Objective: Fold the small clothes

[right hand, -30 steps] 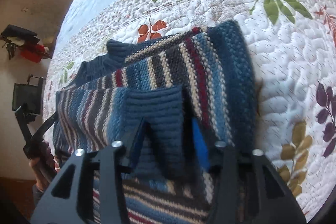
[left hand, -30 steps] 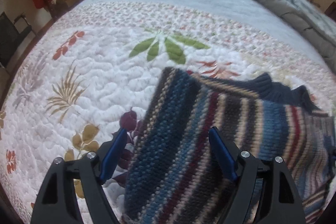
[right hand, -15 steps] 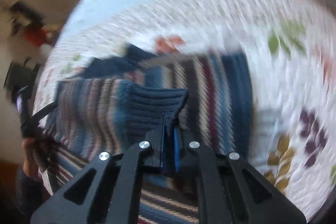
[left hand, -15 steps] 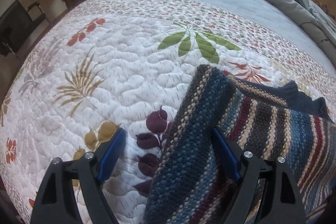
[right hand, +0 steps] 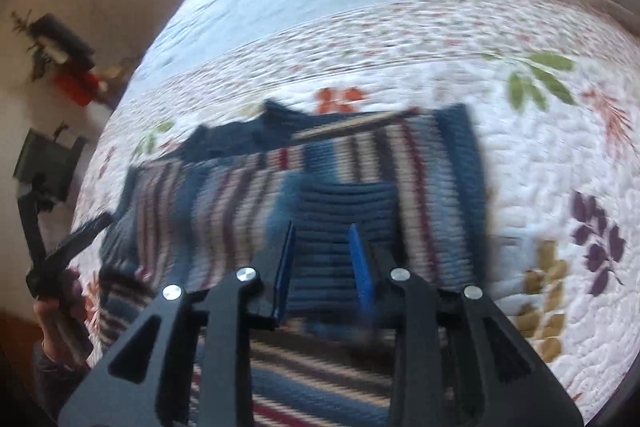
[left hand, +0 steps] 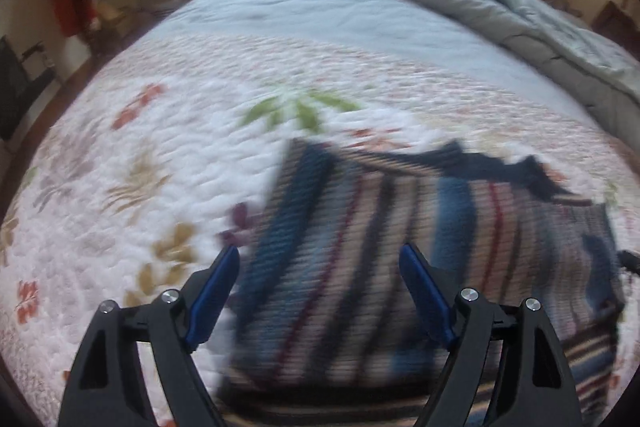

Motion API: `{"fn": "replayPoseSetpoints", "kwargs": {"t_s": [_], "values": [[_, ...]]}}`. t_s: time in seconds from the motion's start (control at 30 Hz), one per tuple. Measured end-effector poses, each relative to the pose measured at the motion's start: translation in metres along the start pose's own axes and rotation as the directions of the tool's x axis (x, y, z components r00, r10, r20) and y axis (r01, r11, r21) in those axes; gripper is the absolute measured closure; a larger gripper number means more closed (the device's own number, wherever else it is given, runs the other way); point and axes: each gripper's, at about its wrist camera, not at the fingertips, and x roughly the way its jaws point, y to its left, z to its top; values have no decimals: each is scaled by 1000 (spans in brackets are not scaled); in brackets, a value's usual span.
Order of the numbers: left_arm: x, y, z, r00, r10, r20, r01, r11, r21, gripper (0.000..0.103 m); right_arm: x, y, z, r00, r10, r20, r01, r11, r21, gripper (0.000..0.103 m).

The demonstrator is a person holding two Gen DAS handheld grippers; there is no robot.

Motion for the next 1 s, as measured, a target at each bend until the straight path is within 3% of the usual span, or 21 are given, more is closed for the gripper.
{"fn": "replayPoseSetpoints", "kwargs": {"t_s": [0.07,0.13,0.23,0.3,0.53,0.67,0.77,0.87,1.0], "values": [[3,-21,4,1000,0,-5,0,999,40,20,11,14,-1,999,23,-31,-24,1000,-20,74],[18,-40,8,997,79,-26,-77,994,80,21,18,22,-3,998,26,-54,-27,999,-28,74],[41,-46,10,990,132,-55,-128,990,68,20,31,26,-8,996,32,-82,-33,999,-16,74],[64,-46,9,975,189,-115,-182,980,75,19,39,21,-12,994,30,-107,-30,1000,4,74],[72,-38,7,977,170,-132,-166,985,39,19,52,12,-12,990,62,-130,-55,997,55,76],[49,-42,6,990,97,-100,-97,995,-5,24,40,21,-14,993,47,-107,-47,999,2,73],[32,-62,6,998,27,-48,-26,999,31,24,30,27,-17,994,55,-91,-57,998,-19,73],[22,-80,5,999,-31,-32,32,998,52,24,28,26,-18,993,64,-98,-66,998,-15,73],[19,-99,-2,982,-184,-42,188,976,112,24,18,24,-27,992,64,-107,-67,997,-28,73]]}}
